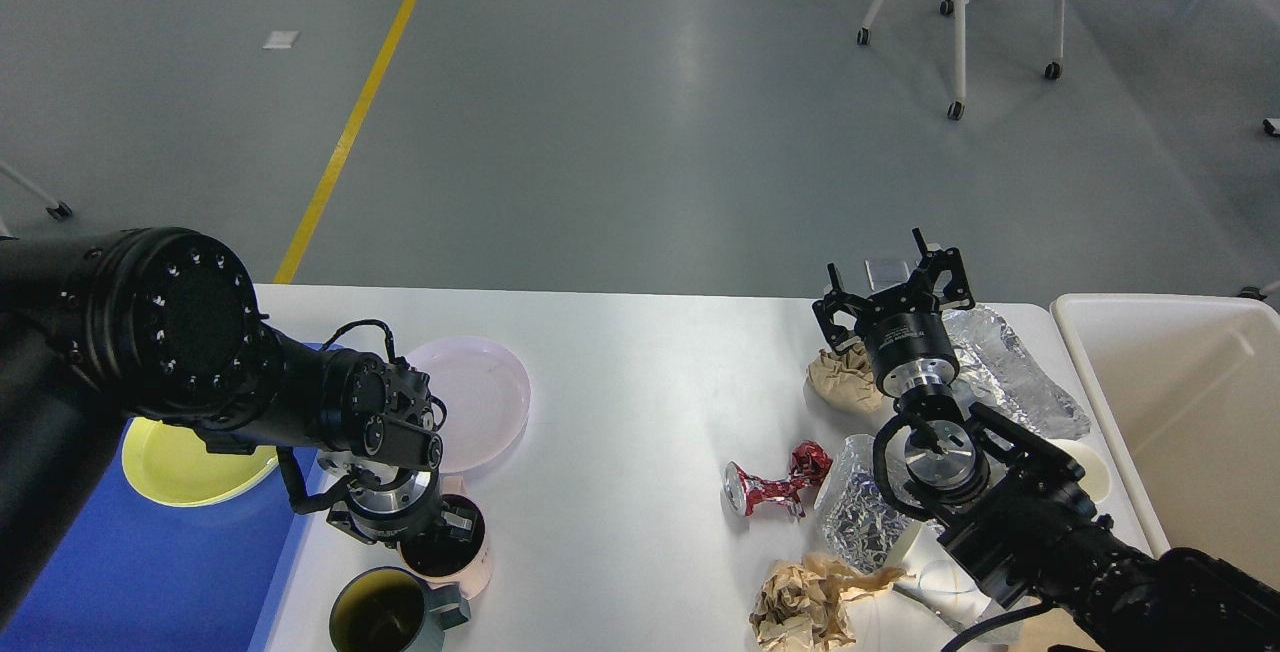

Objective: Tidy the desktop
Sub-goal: 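Lower the left gripper onto the pink mug and grasp it, then lift the pink mug and carry it past the blue tray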

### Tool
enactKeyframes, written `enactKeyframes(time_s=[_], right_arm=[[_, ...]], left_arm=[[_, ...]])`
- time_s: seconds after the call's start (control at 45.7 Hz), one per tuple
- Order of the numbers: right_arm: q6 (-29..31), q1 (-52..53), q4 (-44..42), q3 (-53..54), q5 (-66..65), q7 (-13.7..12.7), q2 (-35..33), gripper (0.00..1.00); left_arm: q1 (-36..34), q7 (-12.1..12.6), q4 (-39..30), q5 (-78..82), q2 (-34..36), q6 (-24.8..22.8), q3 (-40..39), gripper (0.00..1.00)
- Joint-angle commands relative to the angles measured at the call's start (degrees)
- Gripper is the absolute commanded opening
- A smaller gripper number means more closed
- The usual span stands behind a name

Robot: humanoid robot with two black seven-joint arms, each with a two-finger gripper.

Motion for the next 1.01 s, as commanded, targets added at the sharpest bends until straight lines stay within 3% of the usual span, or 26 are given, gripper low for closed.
enactKeyframes(time_s=[0.0, 0.241, 0.372, 0.657, 0.876, 0.985], right_arm=[[0.00, 0.00, 0.00, 0.00, 0.00, 0.03, 0.00, 1.00], [0.00, 0.00, 0.00, 0.00, 0.00, 0.03, 0.00, 1.00], [0.00, 0.00, 0.00, 0.00, 0.00, -0.06, 0.00, 1.00], [0.00, 0.00, 0.00, 0.00, 0.00, -0.06, 0.00, 1.00], [0.00, 0.00, 0.00, 0.00, 0.00, 0.03, 0.00, 1.00], [0.00, 0.00, 0.00, 0.00, 0.00, 0.03, -0.09, 1.00]], left_arm=[[-0.25, 0.02, 0.00, 0.01, 0.07, 0.01, 0.00, 0.00], [-1.74, 0.02, -0.18, 0.10, 0.59, -0.25, 0.00, 0.00], [-4.64, -0.16, -0.62, 0.19, 3.14, -2.80, -0.17, 0.00], [-13.78, -0.25, -0.71, 0.27, 9.29, -14.66, -0.08, 0.00], [-26.34, -0.33, -1.24, 0.36, 15.44, -29.77, -0.09, 0.00], [-33.37, -0.33, -1.24, 0.36, 19.66, -34.07, -0.08, 0.00]])
